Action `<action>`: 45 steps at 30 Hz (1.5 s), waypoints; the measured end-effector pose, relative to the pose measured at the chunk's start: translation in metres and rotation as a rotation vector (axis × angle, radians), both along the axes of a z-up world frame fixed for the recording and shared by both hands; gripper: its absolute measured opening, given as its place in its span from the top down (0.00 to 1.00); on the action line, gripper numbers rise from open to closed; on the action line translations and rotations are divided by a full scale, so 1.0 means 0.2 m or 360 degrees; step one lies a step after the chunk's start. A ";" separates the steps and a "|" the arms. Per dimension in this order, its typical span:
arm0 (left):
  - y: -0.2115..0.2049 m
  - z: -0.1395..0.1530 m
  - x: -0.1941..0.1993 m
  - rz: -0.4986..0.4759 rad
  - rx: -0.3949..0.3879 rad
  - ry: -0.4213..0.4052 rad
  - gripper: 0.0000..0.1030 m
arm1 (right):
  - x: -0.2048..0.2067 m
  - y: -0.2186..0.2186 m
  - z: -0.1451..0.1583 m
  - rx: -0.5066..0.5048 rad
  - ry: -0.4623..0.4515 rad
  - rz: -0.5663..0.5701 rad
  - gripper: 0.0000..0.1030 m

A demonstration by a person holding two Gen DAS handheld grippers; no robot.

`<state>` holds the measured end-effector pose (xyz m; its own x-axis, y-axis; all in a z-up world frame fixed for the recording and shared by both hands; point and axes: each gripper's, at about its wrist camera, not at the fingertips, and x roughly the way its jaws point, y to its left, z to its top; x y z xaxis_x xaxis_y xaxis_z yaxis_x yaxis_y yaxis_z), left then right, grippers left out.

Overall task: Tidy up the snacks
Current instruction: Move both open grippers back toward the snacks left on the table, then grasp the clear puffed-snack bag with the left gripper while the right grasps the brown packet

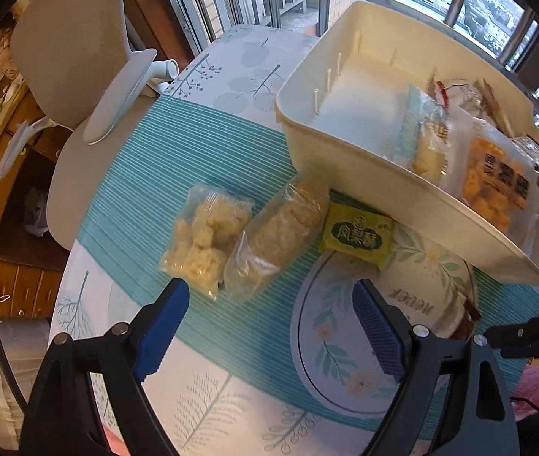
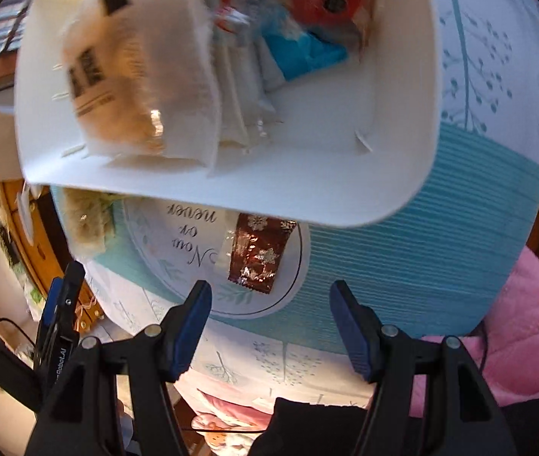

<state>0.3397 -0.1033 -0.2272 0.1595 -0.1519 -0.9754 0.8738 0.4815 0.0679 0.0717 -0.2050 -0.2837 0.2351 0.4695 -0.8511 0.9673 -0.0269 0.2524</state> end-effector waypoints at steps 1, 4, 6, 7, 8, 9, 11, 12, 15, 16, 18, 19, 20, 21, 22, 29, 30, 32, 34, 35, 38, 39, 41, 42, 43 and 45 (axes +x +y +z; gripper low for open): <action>-0.01 -0.02 0.01 0.0004 -0.0003 0.0008 0.15 | 0.00 0.00 -0.01 0.0003 0.0016 -0.0006 0.37; -0.03 -0.06 0.03 -0.0002 -0.0009 0.0041 0.15 | 0.02 0.00 -0.05 0.0006 0.0066 -0.0033 0.37; -0.05 -0.10 0.05 -0.0011 -0.0012 0.0055 0.15 | 0.04 0.01 -0.07 0.0011 0.0070 -0.0072 0.37; -0.05 -0.11 0.06 -0.0012 -0.0017 0.0063 0.15 | 0.05 0.02 -0.07 0.0006 0.0067 -0.0094 0.37; -0.06 -0.13 0.07 -0.0010 -0.0021 0.0076 0.15 | 0.06 0.02 -0.08 -0.0002 0.0072 -0.0105 0.37; -0.07 -0.14 0.07 -0.0010 -0.0025 0.0085 0.15 | 0.07 0.02 -0.09 -0.0011 0.0075 -0.0126 0.37; -0.08 -0.17 0.09 -0.0010 -0.0033 0.0101 0.15 | 0.08 0.03 -0.10 -0.0021 0.0095 -0.0147 0.37; -0.08 -0.18 0.09 -0.0009 -0.0036 0.0110 0.15 | 0.09 0.03 -0.11 -0.0023 0.0109 -0.0151 0.37; -0.09 -0.23 0.11 -0.0009 -0.0045 0.0145 0.16 | 0.12 0.04 -0.13 -0.0042 0.0159 -0.0161 0.37; -0.10 -0.24 0.12 -0.0002 -0.0053 0.0154 0.19 | 0.12 0.04 -0.13 -0.0052 0.0173 -0.0167 0.37; -0.10 -0.25 0.12 0.0005 -0.0066 0.0166 0.26 | 0.14 0.04 -0.15 -0.0068 0.0198 -0.0175 0.37; -0.10 -0.26 0.13 0.0006 -0.0072 0.0173 0.31 | 0.15 0.04 -0.15 -0.0076 0.0209 -0.0181 0.37; -0.11 -0.26 0.13 0.0009 -0.0077 0.0171 0.32 | 0.15 0.04 -0.15 -0.0081 0.0218 -0.0182 0.37; -0.11 -0.27 0.13 0.0013 -0.0085 0.0171 0.38 | 0.15 0.04 -0.15 -0.0087 0.0226 -0.0184 0.37; -0.11 -0.27 0.14 0.0022 -0.0099 0.0174 0.46 | 0.16 0.04 -0.15 -0.0091 0.0230 -0.0187 0.37; -0.08 -0.28 0.16 0.0113 -0.0172 0.0183 0.67 | 0.16 0.05 -0.16 -0.0081 0.0256 -0.0190 0.37; -0.08 -0.27 0.15 0.0127 -0.0180 0.0184 0.68 | 0.16 0.05 -0.17 -0.0078 0.0259 -0.0183 0.37; -0.05 -0.26 0.15 0.0184 -0.0182 0.0187 0.68 | 0.17 0.06 -0.17 -0.0073 0.0271 -0.0169 0.37; -0.01 -0.25 0.14 0.0239 -0.0192 0.0186 0.68 | 0.17 0.06 -0.16 -0.0072 0.0282 -0.0149 0.37; 0.01 -0.25 0.15 0.0272 -0.0204 0.0205 0.68 | 0.18 0.06 -0.16 -0.0071 0.0279 -0.0140 0.37; 0.09 -0.22 0.14 0.0348 -0.0235 0.0219 0.68 | 0.21 0.08 -0.18 -0.0069 0.0280 -0.0107 0.37; 0.11 -0.21 0.14 0.0368 -0.0247 0.0220 0.68 | 0.22 0.08 -0.18 -0.0064 0.0281 -0.0099 0.37; 0.16 -0.18 0.13 0.0426 -0.0286 0.0229 0.68 | 0.24 0.08 -0.20 -0.0061 0.0288 -0.0093 0.37; 0.19 -0.17 0.13 0.0460 -0.0303 0.0237 0.68 | 0.25 0.08 -0.21 -0.0058 0.0296 -0.0087 0.37; 0.21 -0.15 0.13 0.0486 -0.0313 0.0243 0.68 | 0.27 0.08 -0.21 -0.0056 0.0299 -0.0076 0.38; 0.26 -0.12 0.13 0.0543 -0.0345 0.0260 0.68 | 0.31 0.08 -0.21 -0.0070 0.0272 -0.0049 0.48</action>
